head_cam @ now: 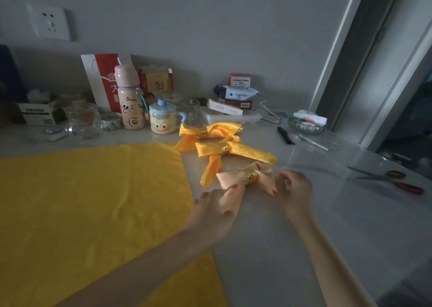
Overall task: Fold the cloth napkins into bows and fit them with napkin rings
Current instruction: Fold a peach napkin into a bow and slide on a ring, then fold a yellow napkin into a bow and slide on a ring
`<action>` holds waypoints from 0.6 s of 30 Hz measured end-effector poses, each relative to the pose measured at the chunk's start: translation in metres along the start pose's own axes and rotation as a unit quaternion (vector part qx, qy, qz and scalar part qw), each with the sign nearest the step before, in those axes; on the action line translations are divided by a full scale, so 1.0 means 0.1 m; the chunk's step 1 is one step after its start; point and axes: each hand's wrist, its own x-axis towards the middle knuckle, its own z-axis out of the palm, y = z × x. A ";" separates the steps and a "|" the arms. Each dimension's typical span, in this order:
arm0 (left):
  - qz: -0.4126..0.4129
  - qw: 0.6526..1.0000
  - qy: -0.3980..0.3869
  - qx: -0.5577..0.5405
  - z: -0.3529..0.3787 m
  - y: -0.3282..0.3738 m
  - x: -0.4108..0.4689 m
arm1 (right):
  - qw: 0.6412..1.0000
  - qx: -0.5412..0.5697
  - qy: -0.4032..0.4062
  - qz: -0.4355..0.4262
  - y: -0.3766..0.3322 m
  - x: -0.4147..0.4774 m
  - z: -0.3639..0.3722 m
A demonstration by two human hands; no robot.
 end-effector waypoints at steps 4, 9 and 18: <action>0.036 0.985 -0.053 0.161 -0.15 -0.36 -0.47 | 0.990 0.125 0.022 -0.060 -0.30 -0.20 -0.09; 0.055 0.954 -0.077 0.284 -0.06 -0.70 -1.02 | 0.953 0.197 -0.180 -0.144 -0.58 -0.66 -0.06; 0.114 0.952 -0.005 0.285 0.06 -0.91 -1.32 | 0.923 0.126 -0.338 -0.134 -0.81 -1.15 -0.16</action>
